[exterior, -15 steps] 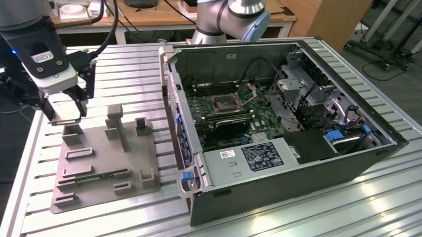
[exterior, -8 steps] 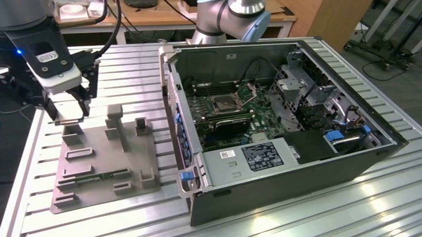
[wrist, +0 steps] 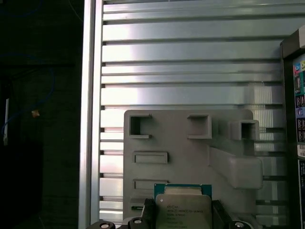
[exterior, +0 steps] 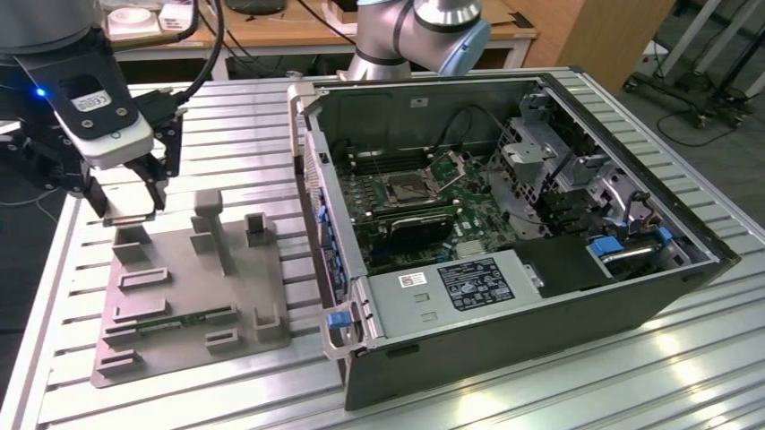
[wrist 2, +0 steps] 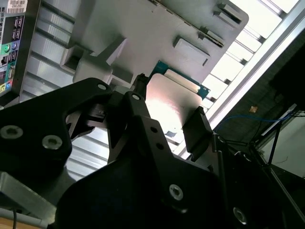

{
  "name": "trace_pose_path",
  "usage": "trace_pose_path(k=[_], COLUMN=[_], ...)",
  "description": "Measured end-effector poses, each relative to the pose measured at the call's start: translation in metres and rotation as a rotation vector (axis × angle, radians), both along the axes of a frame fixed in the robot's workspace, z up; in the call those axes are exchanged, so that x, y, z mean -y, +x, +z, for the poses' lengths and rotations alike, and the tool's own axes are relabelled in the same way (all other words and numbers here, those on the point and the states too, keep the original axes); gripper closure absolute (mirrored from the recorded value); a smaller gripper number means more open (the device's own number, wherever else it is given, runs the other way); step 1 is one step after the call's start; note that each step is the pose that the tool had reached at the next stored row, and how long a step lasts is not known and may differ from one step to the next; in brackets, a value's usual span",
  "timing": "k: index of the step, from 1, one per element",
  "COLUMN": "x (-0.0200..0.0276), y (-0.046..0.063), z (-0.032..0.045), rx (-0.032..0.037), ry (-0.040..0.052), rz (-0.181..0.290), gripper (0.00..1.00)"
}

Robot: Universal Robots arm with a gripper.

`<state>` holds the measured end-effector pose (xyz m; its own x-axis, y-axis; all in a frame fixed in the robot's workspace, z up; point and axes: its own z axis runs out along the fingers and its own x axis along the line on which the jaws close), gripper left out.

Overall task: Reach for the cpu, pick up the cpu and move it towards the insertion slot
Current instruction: 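Pick up the cpu and move it towards the insertion slot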

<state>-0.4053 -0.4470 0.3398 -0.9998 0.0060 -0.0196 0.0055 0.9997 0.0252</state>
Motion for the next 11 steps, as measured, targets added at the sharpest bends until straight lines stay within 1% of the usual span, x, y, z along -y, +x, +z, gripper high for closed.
trace_pose_path(k=[11], x=[0.0000], y=[0.001], z=[0.0161], rx=[-0.0016], ry=[0.0001], rz=[0.000], gripper=[0.46])
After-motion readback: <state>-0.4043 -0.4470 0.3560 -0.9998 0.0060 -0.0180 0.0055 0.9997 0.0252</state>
